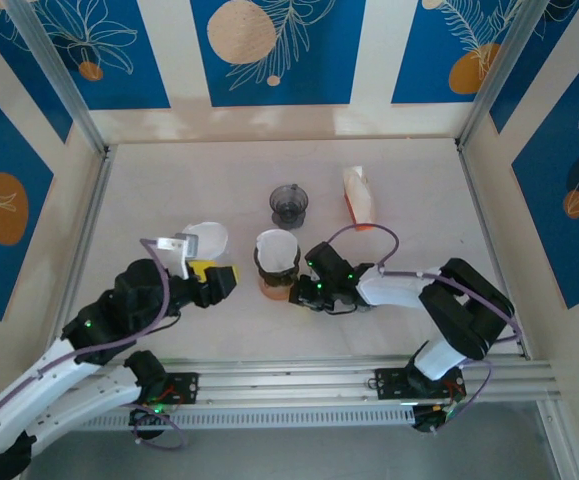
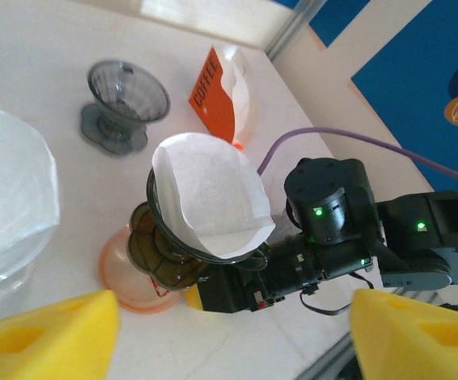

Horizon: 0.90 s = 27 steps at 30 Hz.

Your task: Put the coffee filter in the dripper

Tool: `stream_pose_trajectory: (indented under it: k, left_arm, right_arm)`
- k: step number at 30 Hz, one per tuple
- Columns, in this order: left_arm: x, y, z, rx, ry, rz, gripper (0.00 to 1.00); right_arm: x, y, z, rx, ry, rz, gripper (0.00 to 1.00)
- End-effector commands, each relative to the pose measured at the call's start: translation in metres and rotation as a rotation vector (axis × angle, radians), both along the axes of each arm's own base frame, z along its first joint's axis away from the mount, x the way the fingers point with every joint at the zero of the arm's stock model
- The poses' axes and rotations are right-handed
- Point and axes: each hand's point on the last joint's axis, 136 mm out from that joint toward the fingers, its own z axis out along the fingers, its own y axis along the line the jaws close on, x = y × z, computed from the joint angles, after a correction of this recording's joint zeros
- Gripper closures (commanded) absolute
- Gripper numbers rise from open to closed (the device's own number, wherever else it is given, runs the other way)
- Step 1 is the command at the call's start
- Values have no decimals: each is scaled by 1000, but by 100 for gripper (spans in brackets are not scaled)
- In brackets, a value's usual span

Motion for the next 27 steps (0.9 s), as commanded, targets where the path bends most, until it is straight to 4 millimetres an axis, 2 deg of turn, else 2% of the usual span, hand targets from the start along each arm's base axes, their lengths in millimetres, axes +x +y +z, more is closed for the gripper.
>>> stream_pose_trajectory:
  k: [1, 6, 15, 21, 27]
  left_arm:
    - [-1, 14, 17, 24, -65, 33, 14]
    - [-4, 21, 23, 1, -97, 44, 0]
    - [-8, 25, 18, -20, -98, 49, 0]
    - [-7, 22, 12, -23, -80, 50, 0]
    - [-5, 24, 6, -21, -67, 66, 0]
  right_arm:
    - [19, 9, 3, 17, -17, -29, 73]
    - [40, 19, -2, 23, -7, -47, 74]
    - [74, 41, -9, 35, 9, -51, 74]
    - [91, 52, -4, 48, 1, -49, 75]
    - [87, 47, -3, 22, 12, -48, 73]
